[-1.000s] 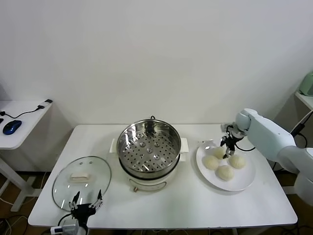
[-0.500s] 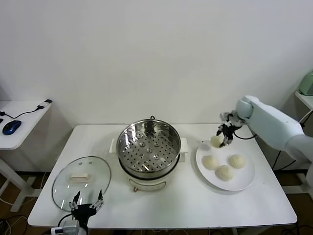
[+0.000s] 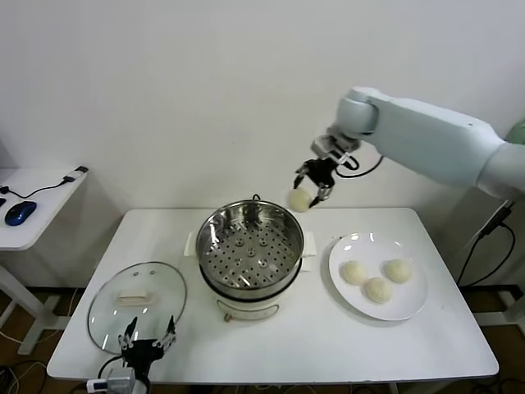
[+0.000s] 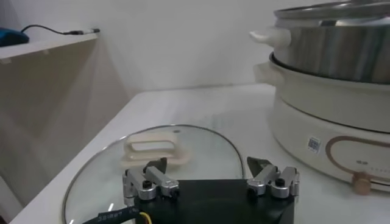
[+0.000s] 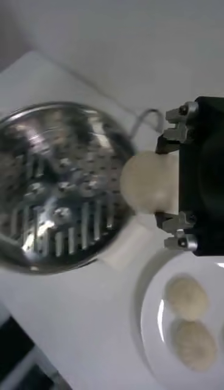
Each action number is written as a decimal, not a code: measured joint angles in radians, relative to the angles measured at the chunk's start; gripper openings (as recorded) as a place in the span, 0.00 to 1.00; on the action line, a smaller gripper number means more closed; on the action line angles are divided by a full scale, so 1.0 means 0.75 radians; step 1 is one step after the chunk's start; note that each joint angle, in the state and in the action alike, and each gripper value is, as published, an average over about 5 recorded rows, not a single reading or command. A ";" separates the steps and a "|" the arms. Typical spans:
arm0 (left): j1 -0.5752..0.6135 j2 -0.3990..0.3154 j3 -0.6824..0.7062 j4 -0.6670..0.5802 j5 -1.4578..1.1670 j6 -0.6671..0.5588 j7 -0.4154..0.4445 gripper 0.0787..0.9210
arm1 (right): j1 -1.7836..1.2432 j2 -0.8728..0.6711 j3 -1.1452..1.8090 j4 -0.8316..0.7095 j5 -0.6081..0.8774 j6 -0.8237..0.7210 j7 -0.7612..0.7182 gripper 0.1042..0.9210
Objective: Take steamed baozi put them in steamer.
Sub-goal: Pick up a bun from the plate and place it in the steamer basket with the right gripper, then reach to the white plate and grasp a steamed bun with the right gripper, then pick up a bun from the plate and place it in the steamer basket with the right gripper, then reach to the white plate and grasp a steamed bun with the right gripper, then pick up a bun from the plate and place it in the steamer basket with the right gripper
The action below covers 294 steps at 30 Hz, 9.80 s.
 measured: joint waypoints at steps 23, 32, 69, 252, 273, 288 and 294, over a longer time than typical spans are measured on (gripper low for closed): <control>0.003 0.008 0.015 -0.001 0.029 -0.009 0.005 0.88 | -0.405 0.351 0.285 -0.434 -0.732 0.396 0.210 0.67; -0.003 0.009 0.011 0.002 0.028 -0.012 0.004 0.88 | -0.453 0.396 0.317 -0.537 -0.772 0.437 0.224 0.76; 0.011 -0.004 -0.003 -0.010 0.021 -0.023 0.001 0.88 | -0.003 -0.480 -0.392 0.088 0.249 -0.439 0.200 0.88; 0.050 0.001 0.013 -0.064 0.061 -0.007 -0.005 0.88 | -0.240 -0.637 -0.195 0.171 0.237 -0.786 0.260 0.65; 0.075 -0.010 0.016 -0.095 0.083 -0.017 -0.006 0.88 | 0.259 -0.042 -0.202 0.456 0.097 -0.162 0.131 0.65; 0.090 -0.016 0.008 -0.095 0.082 -0.030 -0.010 0.88 | 0.012 0.208 -0.171 0.357 -0.229 0.079 0.164 0.65; 0.092 -0.013 0.003 -0.095 0.077 -0.034 -0.013 0.88 | -0.067 0.249 -0.162 0.305 -0.297 0.115 0.181 0.65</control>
